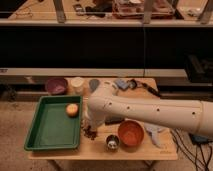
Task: Place grapes in plastic cup
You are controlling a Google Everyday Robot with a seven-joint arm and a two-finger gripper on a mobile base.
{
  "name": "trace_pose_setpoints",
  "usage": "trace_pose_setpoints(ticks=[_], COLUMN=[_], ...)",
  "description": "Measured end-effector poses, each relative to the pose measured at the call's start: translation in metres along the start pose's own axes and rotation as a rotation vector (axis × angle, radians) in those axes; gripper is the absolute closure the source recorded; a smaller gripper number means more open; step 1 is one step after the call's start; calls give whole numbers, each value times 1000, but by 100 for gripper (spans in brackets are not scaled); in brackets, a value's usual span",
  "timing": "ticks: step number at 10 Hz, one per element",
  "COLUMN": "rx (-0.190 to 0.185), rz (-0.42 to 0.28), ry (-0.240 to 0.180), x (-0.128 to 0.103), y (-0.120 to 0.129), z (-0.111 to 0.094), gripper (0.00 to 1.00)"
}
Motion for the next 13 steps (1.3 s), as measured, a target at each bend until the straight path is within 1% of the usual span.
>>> trace_pose_setpoints(ticks=[1, 2, 3, 10, 11, 12, 13], rx=[15, 19, 20, 19, 24, 29, 32], rz=[14, 20, 20, 23, 21, 12, 8], ry=[35, 49, 54, 53, 33, 12, 1], x=[14, 21, 23, 25, 29, 37, 45], y=[-16, -21, -25, -24, -28, -39, -47], z=[-29, -38, -41, -40, -38, -35, -34], gripper=[100, 100, 100, 100, 100, 100, 100])
